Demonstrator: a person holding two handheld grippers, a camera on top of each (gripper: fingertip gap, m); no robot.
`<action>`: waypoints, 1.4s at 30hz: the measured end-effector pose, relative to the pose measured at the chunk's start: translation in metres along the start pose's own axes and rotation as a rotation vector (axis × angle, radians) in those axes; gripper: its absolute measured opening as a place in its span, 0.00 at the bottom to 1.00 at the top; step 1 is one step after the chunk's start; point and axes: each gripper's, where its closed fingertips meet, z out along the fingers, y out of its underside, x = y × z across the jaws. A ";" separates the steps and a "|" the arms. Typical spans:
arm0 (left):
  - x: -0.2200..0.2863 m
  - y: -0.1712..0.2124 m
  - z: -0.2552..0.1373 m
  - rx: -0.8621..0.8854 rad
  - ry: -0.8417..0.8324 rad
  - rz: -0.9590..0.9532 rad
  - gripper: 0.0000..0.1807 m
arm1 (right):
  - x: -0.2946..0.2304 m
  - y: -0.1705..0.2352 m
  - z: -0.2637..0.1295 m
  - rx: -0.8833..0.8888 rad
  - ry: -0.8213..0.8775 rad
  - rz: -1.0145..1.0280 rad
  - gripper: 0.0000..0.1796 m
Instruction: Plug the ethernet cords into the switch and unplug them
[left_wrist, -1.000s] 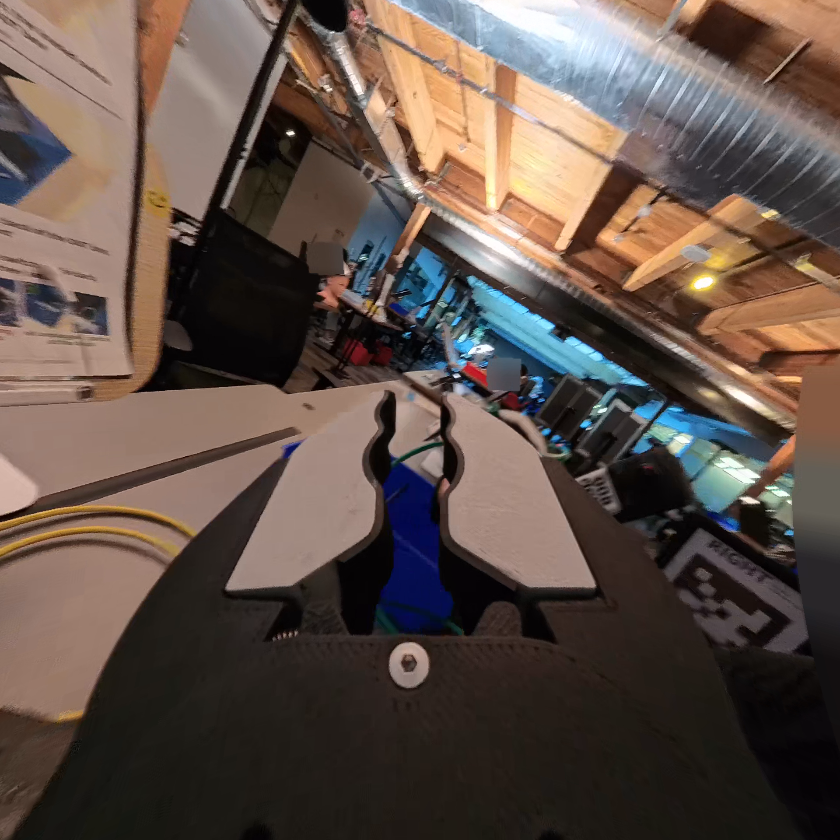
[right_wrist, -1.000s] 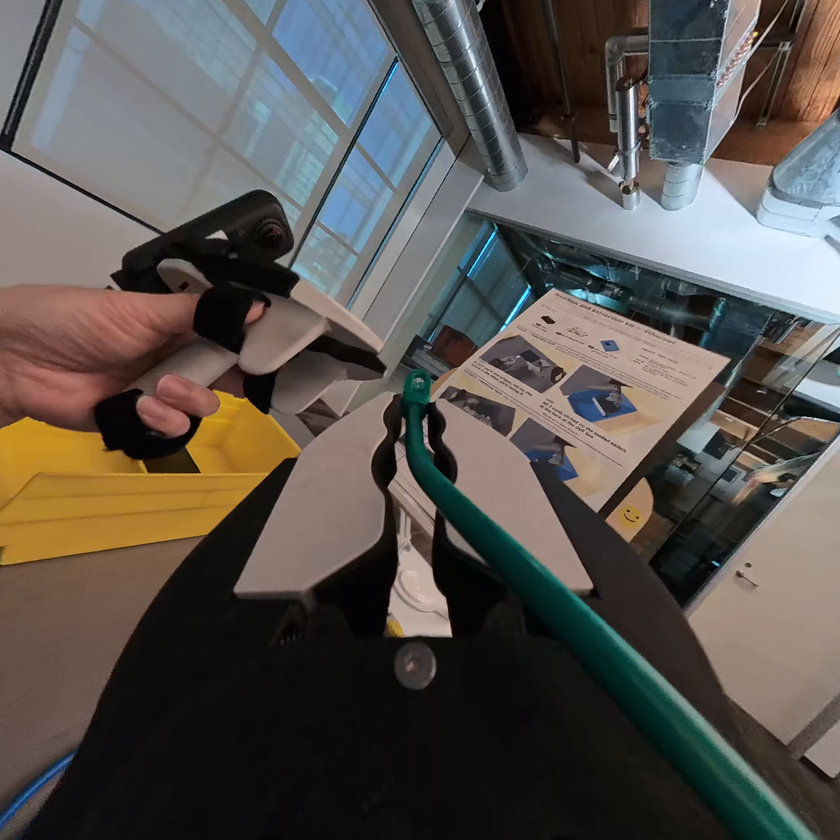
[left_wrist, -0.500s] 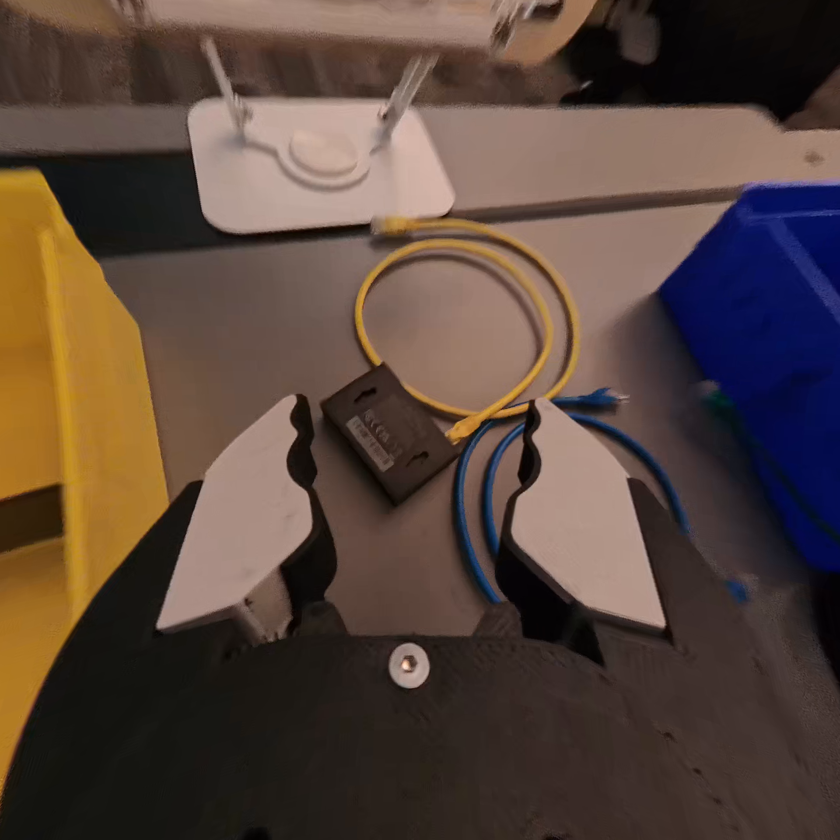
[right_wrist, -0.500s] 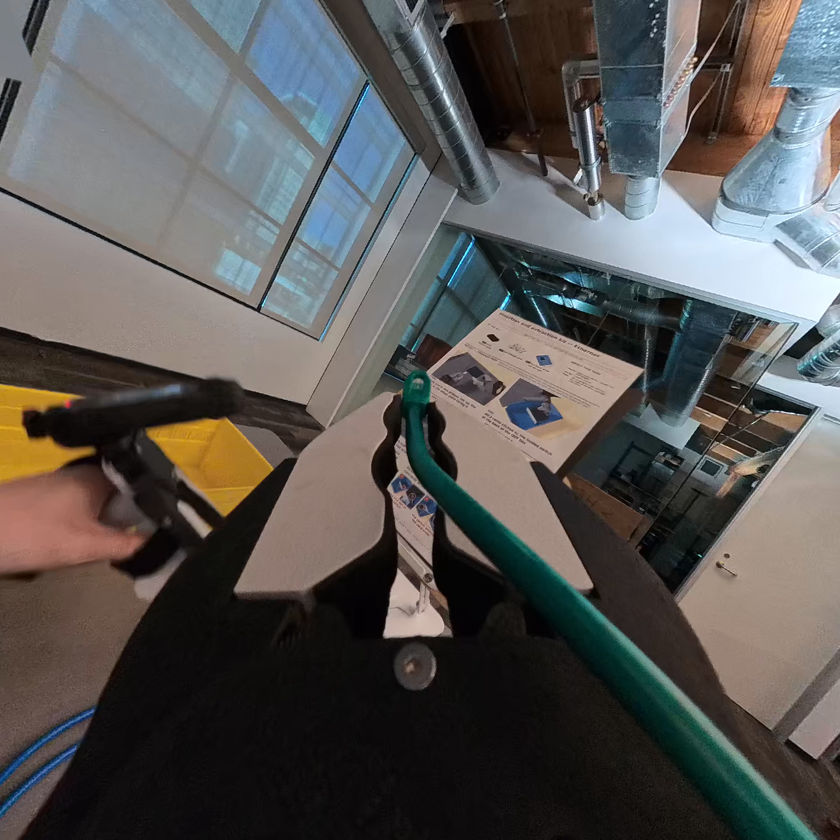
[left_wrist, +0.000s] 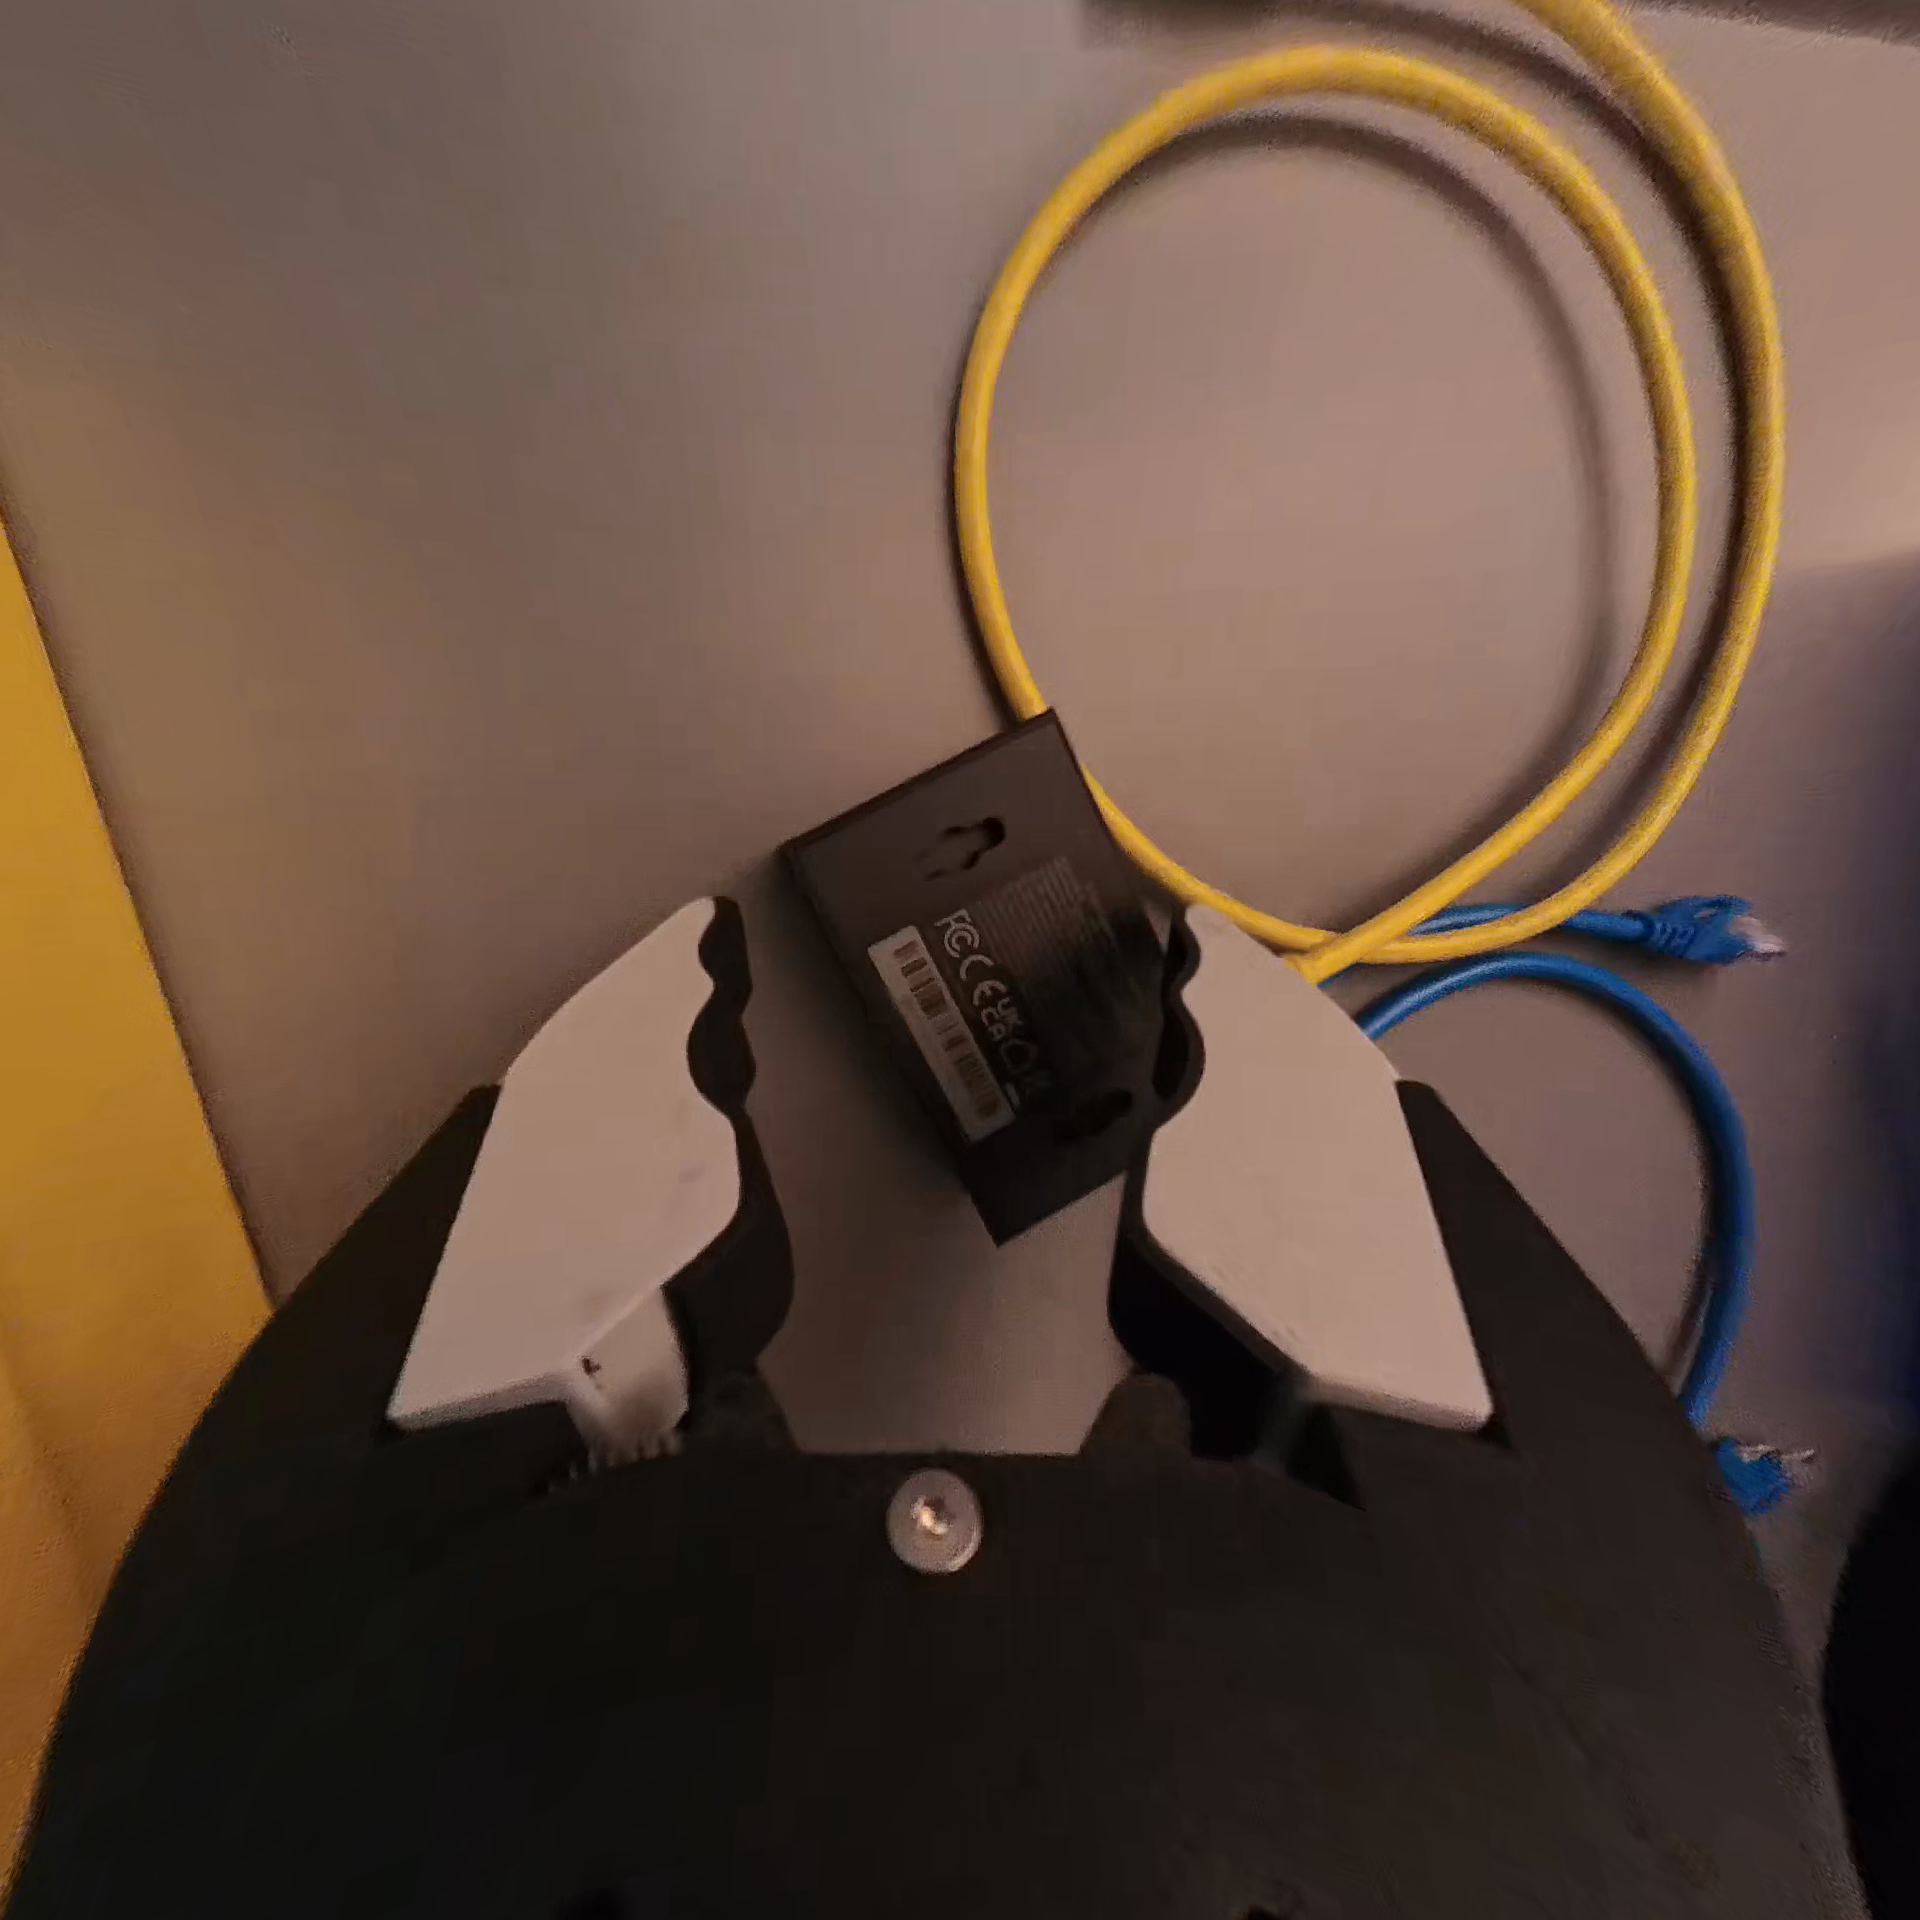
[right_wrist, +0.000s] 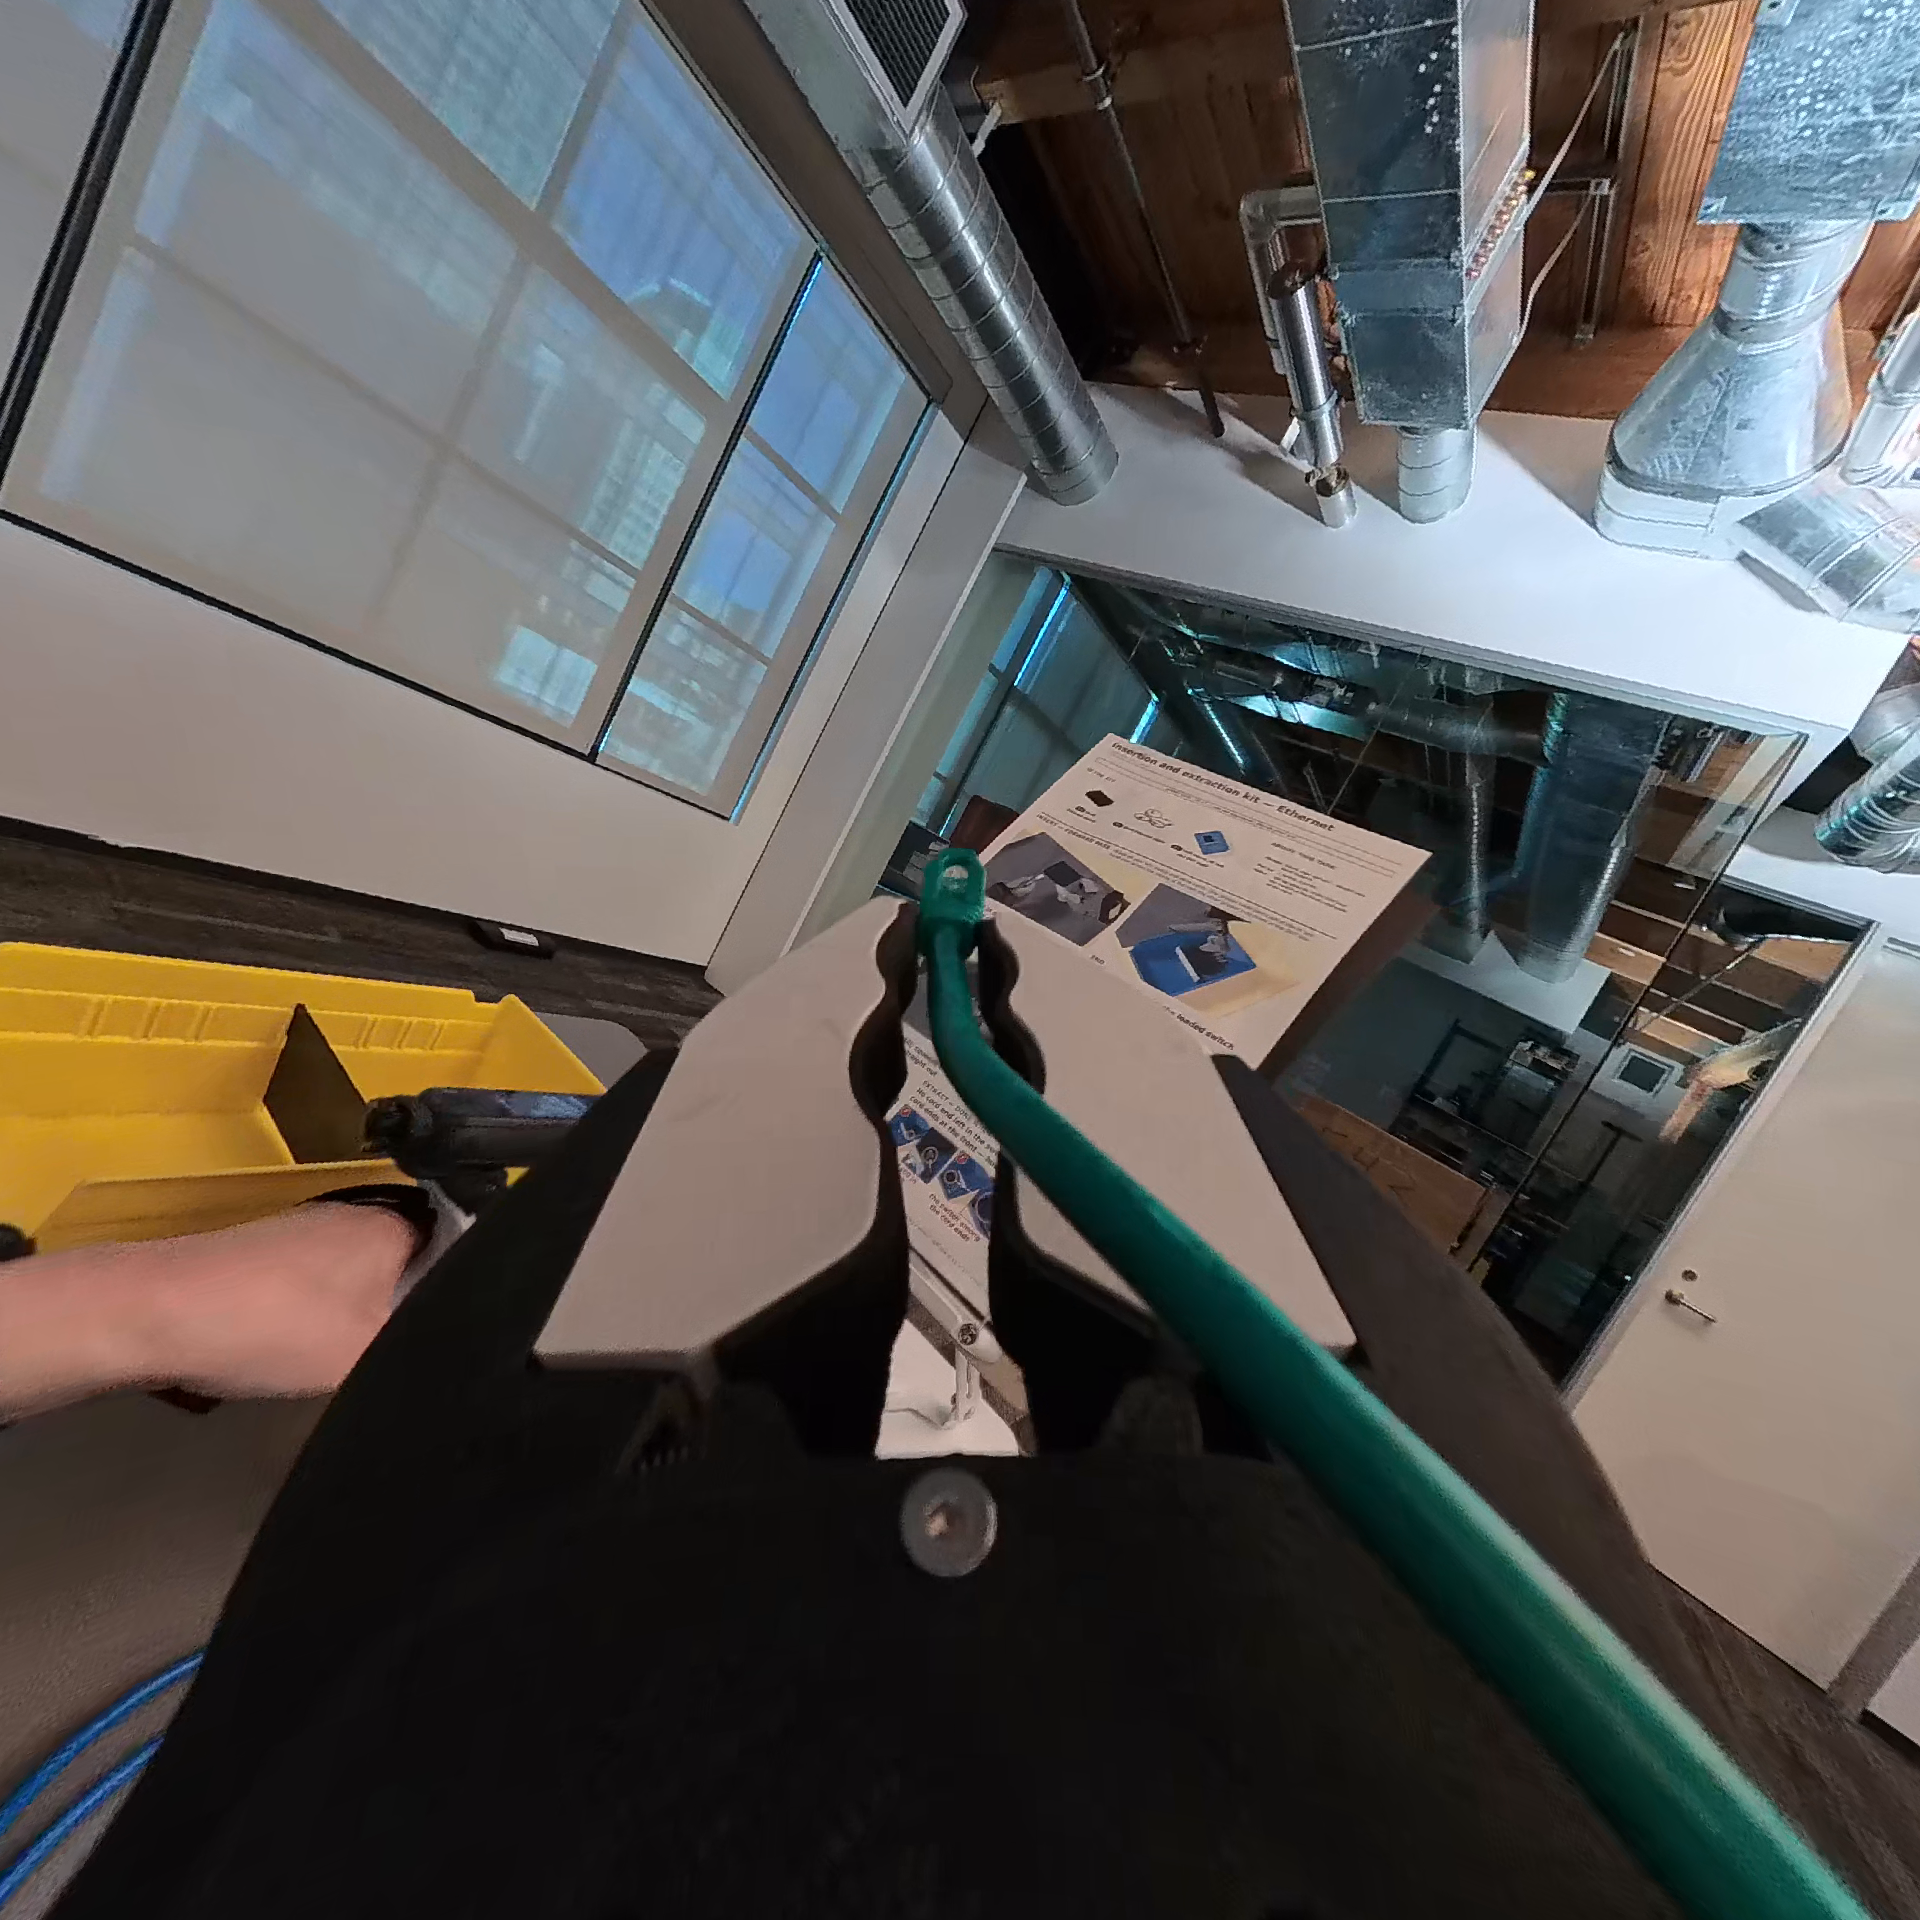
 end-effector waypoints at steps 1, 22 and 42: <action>0.000 0.003 0.001 -0.026 -0.017 0.016 0.42 | 0.002 0.000 -0.001 0.004 0.005 0.003 0.07; -0.008 -0.020 0.017 -0.457 -0.022 0.763 0.40 | 0.013 0.004 -0.005 -0.004 0.022 0.021 0.07; -0.012 -0.017 0.027 -0.398 -0.060 0.602 0.36 | 0.015 0.012 -0.003 -0.034 0.033 -0.002 0.07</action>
